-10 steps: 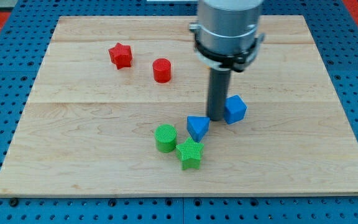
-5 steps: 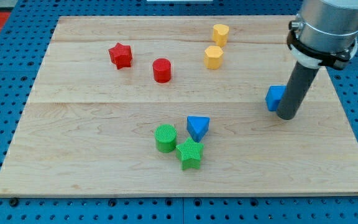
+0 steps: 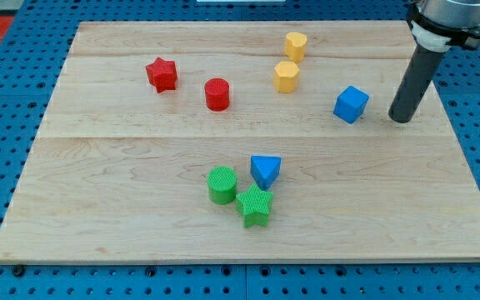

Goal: Move the blue cube to the red circle

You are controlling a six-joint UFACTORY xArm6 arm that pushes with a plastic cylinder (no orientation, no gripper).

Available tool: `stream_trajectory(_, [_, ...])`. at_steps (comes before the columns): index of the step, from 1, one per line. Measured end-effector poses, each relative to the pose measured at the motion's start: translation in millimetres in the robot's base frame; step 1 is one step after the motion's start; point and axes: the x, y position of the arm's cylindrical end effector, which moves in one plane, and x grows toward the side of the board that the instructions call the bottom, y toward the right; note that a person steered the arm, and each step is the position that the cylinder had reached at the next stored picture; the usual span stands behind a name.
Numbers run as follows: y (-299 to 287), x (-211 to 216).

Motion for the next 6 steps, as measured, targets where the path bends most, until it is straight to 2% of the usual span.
stream_trajectory(1, [-36.9,-23.6])
stream_trajectory(2, [-72.0,-27.7])
stream_trajectory(3, [-98.7,-17.8])
stream_trajectory(4, [-96.3,-1.5])
stream_trajectory(6, [-160.9,-15.5])
